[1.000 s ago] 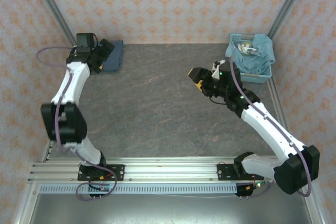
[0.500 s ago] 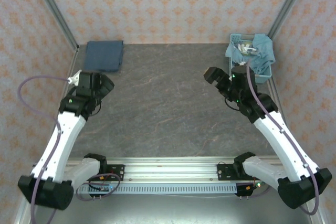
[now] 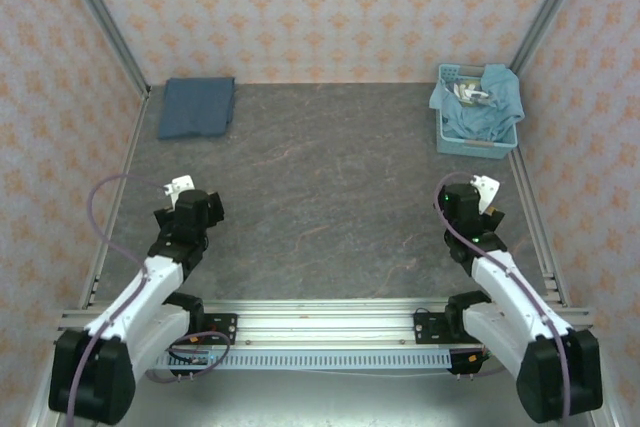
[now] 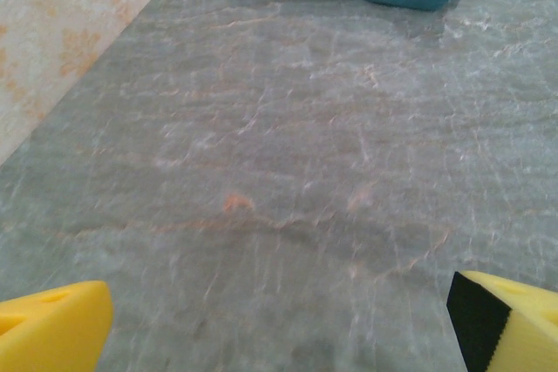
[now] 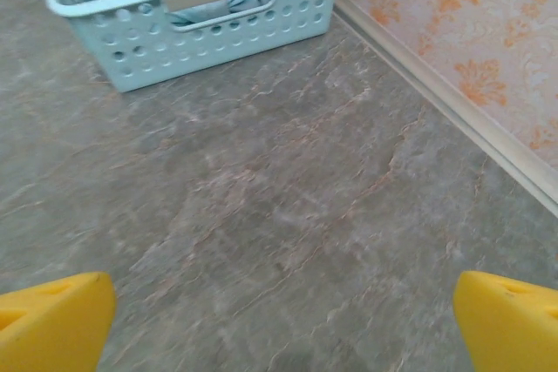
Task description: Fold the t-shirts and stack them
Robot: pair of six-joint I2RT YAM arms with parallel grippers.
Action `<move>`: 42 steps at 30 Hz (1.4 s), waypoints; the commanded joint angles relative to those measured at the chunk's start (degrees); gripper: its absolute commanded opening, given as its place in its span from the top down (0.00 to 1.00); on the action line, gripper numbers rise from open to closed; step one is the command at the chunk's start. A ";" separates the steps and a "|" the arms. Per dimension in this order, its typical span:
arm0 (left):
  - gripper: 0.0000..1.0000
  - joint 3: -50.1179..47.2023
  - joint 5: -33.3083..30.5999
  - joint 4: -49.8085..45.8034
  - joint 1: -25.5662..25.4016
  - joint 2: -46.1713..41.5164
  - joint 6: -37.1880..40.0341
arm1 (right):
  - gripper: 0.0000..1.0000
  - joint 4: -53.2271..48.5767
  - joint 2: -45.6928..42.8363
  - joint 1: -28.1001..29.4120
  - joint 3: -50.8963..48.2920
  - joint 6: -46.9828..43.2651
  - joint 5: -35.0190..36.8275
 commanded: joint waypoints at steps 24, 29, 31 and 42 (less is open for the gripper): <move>0.00 -1.94 6.46 55.65 5.52 32.68 9.10 | 0.01 53.08 35.29 -9.41 -0.75 -11.13 -18.17; 0.00 2.90 7.37 45.64 4.84 33.04 10.03 | 0.01 52.08 36.20 -9.35 0.50 -11.22 -17.66; 0.00 3.21 7.71 44.43 5.00 32.70 9.72 | 0.01 50.42 35.99 -9.25 1.18 -11.40 -17.52; 0.00 3.64 6.74 43.55 4.24 32.72 10.48 | 0.01 50.78 35.98 -7.55 1.11 -12.78 -15.41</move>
